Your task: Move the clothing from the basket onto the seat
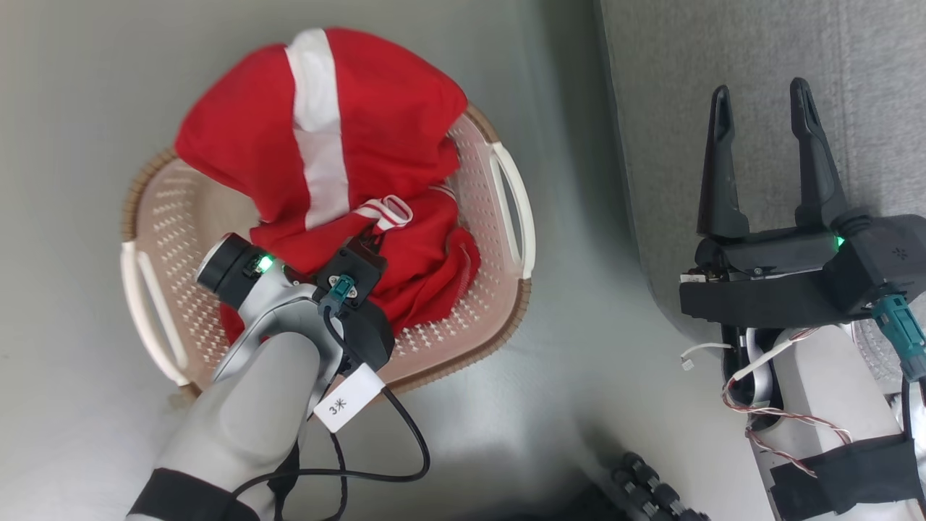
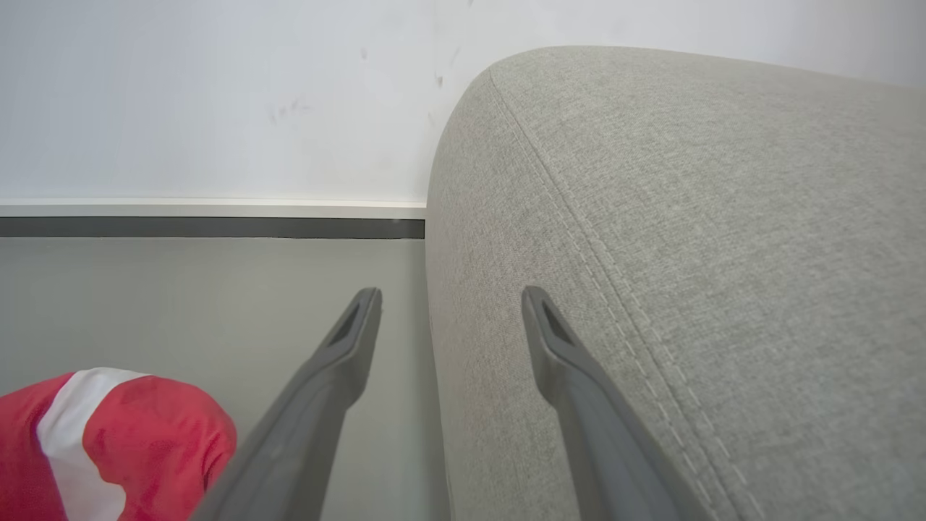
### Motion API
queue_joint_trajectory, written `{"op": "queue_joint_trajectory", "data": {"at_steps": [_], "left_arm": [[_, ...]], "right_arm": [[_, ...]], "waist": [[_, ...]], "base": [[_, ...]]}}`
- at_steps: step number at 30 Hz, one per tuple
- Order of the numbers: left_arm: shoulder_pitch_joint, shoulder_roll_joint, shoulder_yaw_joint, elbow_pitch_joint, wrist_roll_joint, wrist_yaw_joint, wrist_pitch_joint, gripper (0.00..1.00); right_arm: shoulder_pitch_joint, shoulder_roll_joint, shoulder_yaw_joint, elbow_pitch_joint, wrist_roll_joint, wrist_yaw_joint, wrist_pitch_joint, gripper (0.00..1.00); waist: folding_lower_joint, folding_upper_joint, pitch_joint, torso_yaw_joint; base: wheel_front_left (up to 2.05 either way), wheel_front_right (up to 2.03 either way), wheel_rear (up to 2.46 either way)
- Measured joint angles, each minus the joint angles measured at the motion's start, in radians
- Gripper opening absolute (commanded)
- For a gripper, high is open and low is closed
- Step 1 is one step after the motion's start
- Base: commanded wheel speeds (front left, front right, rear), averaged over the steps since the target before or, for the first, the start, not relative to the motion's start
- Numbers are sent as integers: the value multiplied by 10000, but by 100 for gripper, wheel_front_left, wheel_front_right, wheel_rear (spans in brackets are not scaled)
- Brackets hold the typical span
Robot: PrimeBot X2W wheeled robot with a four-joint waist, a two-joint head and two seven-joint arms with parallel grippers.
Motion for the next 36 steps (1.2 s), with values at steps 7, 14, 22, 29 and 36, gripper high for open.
{"op": "queue_joint_trajectory", "data": {"at_steps": [7,14,22,29,36], "left_arm": [[63,-102,-33,-242,-426,-169,-433,0],[246,-159,-155,-660,-840,-255,-552,0],[588,-176,-403,-1377,-1473,-268,-606,0],[787,-184,-545,-2086,-2079,-339,-608,0],[1059,-199,-516,-2516,-2667,-351,-608,0]], "right_arm": [[37,-198,-236,677,0,115,0,100],[221,-422,-502,1181,12,205,0,100],[536,-504,-696,1720,96,293,2,100],[872,-573,-792,2090,138,439,2,100],[1068,-506,-698,2437,176,568,2,100]], "waist": [[-1,0,-918,425],[0,0,-1784,859],[-1,-1,-2823,1335],[-2,-1,-3751,1708],[-2,-1,-4675,2069]], "base": [[0,0,0],[0,0,0],[0,0,0],[0,0,0],[0,0,0]]}}
